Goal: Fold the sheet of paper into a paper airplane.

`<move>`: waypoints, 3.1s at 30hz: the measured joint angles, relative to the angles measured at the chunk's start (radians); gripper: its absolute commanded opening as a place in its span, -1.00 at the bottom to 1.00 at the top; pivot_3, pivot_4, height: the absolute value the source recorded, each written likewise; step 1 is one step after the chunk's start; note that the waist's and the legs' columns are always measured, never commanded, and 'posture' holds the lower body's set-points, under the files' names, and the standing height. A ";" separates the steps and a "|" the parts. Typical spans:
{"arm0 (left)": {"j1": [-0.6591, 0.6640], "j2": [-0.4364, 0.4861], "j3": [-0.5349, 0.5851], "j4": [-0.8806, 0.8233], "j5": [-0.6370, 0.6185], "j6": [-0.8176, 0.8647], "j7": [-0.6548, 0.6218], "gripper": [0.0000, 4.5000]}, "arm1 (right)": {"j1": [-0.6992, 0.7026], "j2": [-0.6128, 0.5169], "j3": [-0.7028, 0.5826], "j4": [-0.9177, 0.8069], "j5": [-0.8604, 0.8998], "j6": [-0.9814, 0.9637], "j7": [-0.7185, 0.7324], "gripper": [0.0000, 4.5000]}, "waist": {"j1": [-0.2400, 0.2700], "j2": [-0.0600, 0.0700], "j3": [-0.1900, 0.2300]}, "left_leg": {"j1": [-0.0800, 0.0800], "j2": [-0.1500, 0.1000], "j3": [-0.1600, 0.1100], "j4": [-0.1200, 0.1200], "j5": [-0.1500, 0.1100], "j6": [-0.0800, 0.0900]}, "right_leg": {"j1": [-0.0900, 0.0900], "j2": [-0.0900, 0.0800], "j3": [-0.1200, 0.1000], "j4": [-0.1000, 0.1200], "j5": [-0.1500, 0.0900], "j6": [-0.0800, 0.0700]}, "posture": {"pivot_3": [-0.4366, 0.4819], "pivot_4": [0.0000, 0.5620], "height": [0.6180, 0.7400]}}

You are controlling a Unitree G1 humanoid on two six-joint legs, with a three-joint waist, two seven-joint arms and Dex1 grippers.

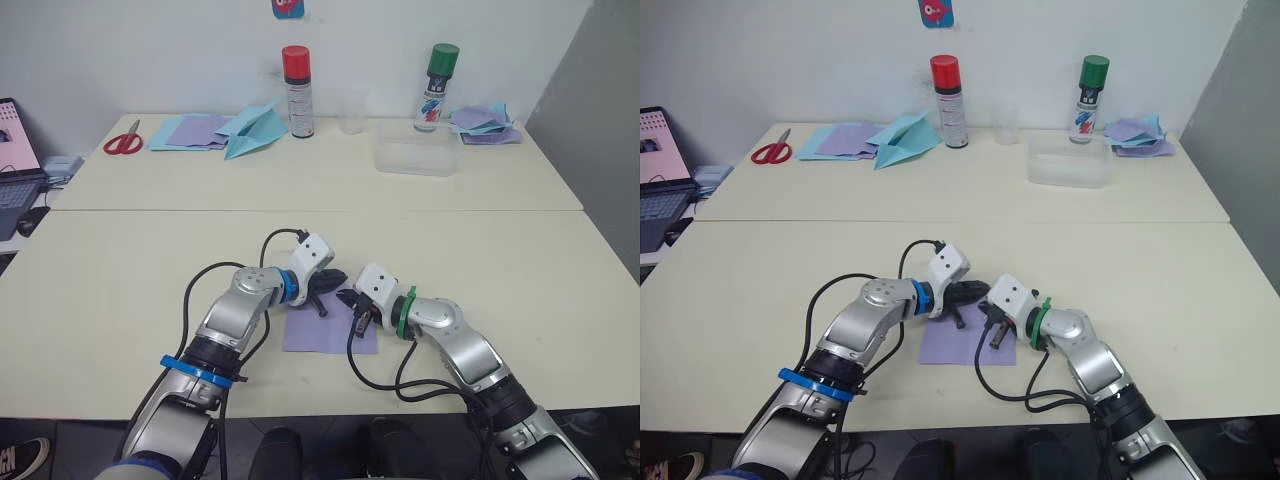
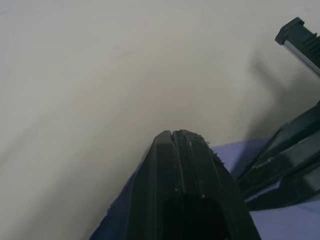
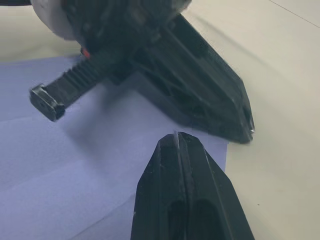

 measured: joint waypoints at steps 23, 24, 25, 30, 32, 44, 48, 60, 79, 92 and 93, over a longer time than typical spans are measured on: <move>-0.026 -0.016 -0.034 0.057 0.073 -0.063 -0.028 -1.00 | 0.051 -0.036 -0.019 -0.172 0.171 0.277 0.132 -0.25 | 0.003 -0.001 -0.001 | 0.000 -0.002 0.000 0.001 0.000 0.000 | 0.002 0.000 -0.001 0.000 0.000 0.001 | -0.05 -0.47 1.00; -0.026 -0.019 -0.033 0.057 0.073 -0.063 -0.028 -1.00 | 0.051 -0.038 -0.025 -0.175 0.185 0.291 0.135 -0.40 | 0.004 -0.001 -0.001 | 0.000 -0.002 0.000 0.001 0.000 0.000 | 0.002 0.000 -0.001 0.000 0.000 0.001 | -0.05 -0.47 1.00; -0.026 -0.020 -0.033 0.057 0.074 -0.063 -0.028 -1.00 | 0.051 -0.042 -0.031 -0.179 0.200 0.303 0.139 -0.55 | 0.004 -0.001 -0.001 | 0.000 -0.002 0.000 0.001 0.000 0.000 | 0.002 0.000 -0.001 -0.001 0.000 0.001 | -0.05 -0.47 1.00; -0.025 -0.021 -0.036 0.060 0.080 -0.082 -0.034 -1.00 | 0.057 -0.101 -0.147 -0.289 0.353 0.363 0.207 -0.99 | 0.005 -0.001 0.000 | -0.002 -0.003 0.000 0.001 0.000 0.000 | 0.001 0.000 -0.001 -0.003 0.000 0.001 | -0.05 -0.47 1.00; -0.025 -0.020 -0.036 0.061 0.085 -0.086 -0.036 -1.00 | 0.045 -0.100 -0.192 -0.303 0.386 0.370 0.200 -0.99 | 0.005 -0.001 0.000 | -0.002 -0.002 0.000 0.001 0.000 0.000 | 0.001 0.000 -0.001 -0.003 0.000 0.001 | -0.05 -0.47 1.00; -0.009 -0.019 -0.036 0.056 0.097 -0.124 -0.040 -1.00 | -0.015 -0.041 -0.110 -0.031 0.178 0.202 0.002 -0.99 | 0.005 0.000 -0.001 | -0.003 -0.002 0.001 0.001 0.000 0.000 | 0.001 0.000 0.000 -0.003 0.000 0.002 | -0.05 -0.47 1.00; -0.006 -0.018 -0.036 0.054 0.103 -0.126 -0.040 -1.00 | -0.015 -0.044 -0.083 -0.029 0.148 0.178 0.003 -0.99 | 0.004 0.000 -0.001 | -0.002 -0.002 0.001 0.001 0.000 0.000 | 0.001 0.000 -0.001 -0.003 0.000 0.002 | -0.05 -0.47 1.00; -0.003 -0.021 -0.045 0.060 0.113 -0.128 -0.043 -1.00 | 0.082 -0.156 -0.121 -0.179 0.162 0.271 0.023 -0.99 | 0.006 0.000 -0.012 | -0.002 -0.002 0.000 0.001 0.000 0.000 | 0.002 0.000 -0.001 -0.003 0.000 0.002 | -0.05 -0.47 1.00; 0.007 -0.015 -0.042 0.052 0.121 -0.145 -0.048 -1.00 | 0.100 -0.127 -0.095 -0.176 0.145 0.115 0.034 -0.99 | 0.004 0.000 -0.014 | -0.002 -0.002 0.000 0.001 0.000 0.000 | 0.002 0.000 -0.001 -0.004 -0.001 0.002 | -0.05 -0.47 1.00; 0.061 -0.074 -0.002 -0.031 0.003 -0.081 -0.111 -1.00 | 0.077 -0.129 -0.025 -0.175 0.076 0.162 0.023 -0.99 | 0.003 0.000 -0.013 | -0.001 -0.002 0.000 0.001 0.000 0.000 | 0.002 0.001 -0.001 -0.002 -0.001 0.002 | -0.05 -0.47 1.00; 0.057 -0.081 -0.002 -0.036 0.003 -0.079 -0.109 -1.00 | 0.077 -0.128 -0.024 -0.176 0.076 0.166 0.023 -0.99 | 0.003 0.000 -0.013 | -0.001 -0.002 0.000 0.001 0.000 0.000 | 0.002 0.001 -0.001 -0.002 -0.001 0.002 | -0.05 -0.47 1.00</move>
